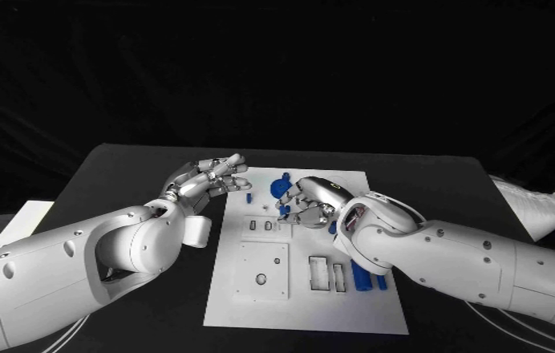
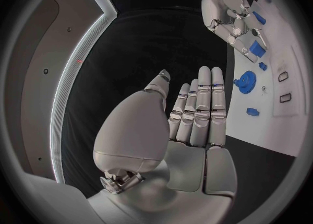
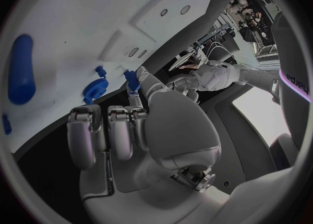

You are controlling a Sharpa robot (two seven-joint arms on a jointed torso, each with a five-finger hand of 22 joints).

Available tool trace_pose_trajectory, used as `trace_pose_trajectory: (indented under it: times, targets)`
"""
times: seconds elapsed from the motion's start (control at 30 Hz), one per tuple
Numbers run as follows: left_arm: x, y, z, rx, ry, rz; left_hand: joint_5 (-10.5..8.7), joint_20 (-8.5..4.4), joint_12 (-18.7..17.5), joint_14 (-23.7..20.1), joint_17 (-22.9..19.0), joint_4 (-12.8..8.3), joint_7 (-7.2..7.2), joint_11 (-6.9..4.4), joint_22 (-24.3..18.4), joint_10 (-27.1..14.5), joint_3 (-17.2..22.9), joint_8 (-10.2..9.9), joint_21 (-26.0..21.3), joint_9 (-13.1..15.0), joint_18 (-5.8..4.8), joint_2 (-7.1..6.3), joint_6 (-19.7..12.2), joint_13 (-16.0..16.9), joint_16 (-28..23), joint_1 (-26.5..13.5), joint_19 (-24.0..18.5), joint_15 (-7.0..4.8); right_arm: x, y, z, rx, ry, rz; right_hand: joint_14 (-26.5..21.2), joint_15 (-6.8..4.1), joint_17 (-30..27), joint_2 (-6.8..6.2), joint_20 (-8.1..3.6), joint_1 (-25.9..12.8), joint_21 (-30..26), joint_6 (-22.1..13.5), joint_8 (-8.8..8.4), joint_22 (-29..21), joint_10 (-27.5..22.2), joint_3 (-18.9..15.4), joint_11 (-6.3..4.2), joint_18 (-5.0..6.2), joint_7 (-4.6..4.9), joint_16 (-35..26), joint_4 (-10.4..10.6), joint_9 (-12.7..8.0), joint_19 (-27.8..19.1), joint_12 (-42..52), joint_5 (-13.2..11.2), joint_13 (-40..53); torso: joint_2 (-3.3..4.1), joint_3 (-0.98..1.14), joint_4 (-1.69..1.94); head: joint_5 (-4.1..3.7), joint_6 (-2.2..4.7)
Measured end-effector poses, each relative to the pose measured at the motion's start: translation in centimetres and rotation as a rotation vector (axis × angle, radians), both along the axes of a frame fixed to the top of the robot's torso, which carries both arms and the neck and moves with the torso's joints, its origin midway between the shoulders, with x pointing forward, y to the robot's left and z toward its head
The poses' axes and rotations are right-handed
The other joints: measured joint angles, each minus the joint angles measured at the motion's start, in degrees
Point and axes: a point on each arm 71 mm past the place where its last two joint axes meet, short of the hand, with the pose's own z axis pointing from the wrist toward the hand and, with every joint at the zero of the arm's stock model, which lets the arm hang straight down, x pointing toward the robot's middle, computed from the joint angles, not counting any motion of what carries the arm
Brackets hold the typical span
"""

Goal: Assemble the parts on the task board

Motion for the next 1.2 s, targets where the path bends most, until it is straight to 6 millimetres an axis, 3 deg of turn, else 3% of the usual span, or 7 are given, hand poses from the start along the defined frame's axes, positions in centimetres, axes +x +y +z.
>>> trace_pose_trajectory:
  times: [0.23, 0.53, 1.2]
  targets:
    - [0.0, -0.1, 0.0, -0.002, 0.000, -0.003, 0.00, 0.00, 0.00, 0.00, 0.00, 0.00, 0.00, 0.00, 0.00, 0.00, 0.00, 0.00, 0.00, 0.00, -0.01, 0.00, 0.00, 0.00, 0.00, 0.00, 0.00, 0.00, -0.2, 1.3, -1.0, -0.036, 0.006, 0.012, 0.00, 0.00, -0.01, 0.07, 0.00, -0.11, 0.00, 0.00, 0.01, 0.00, 0.02, 0.00, 0.01, 0.00, 0.00, 0.00, 0.01, 0.01, 0.00, 0.00, -0.11, 0.00, -0.12, -0.10, 0.07, 0.12, -0.23]
    - [0.0, -0.2, 0.0, -0.006, 0.000, -0.009, 0.00, 0.00, 0.00, 0.00, -0.01, 0.00, 0.00, 0.00, 0.00, 0.00, 0.00, 0.00, 0.00, 0.00, 0.00, 0.00, 0.00, 0.00, 0.00, 0.00, 0.00, 0.00, -0.1, 2.4, -2.0, -0.081, 0.010, 0.020, 0.00, 0.01, -0.01, -0.18, 0.01, -0.92, 0.00, 0.00, 0.02, -0.01, 0.03, 0.27, 0.03, 0.00, 0.00, 0.00, 0.28, 0.04, 0.00, 0.00, -0.22, -0.01, -0.08, 0.04, 0.03, 0.18, -0.25]
    - [-0.1, -0.3, 0.0, -0.009, 0.001, -0.015, 0.00, 0.00, 0.00, 0.00, 0.04, -0.15, 0.00, 0.00, 0.00, 0.00, 0.16, 0.00, 0.00, 0.00, 0.00, 0.00, 0.00, 0.00, -0.34, 0.00, 0.00, 0.00, 0.1, 2.4, -2.2, -0.121, -0.005, 0.022, 0.00, 0.01, -0.02, -0.94, 0.01, -1.68, 0.00, 0.00, 0.12, 0.03, -0.13, 0.48, -0.12, 0.00, 0.00, -0.23, 0.50, 0.97, -0.01, 0.00, -0.44, -0.01, -0.03, 0.14, 0.00, 0.14, -0.66]
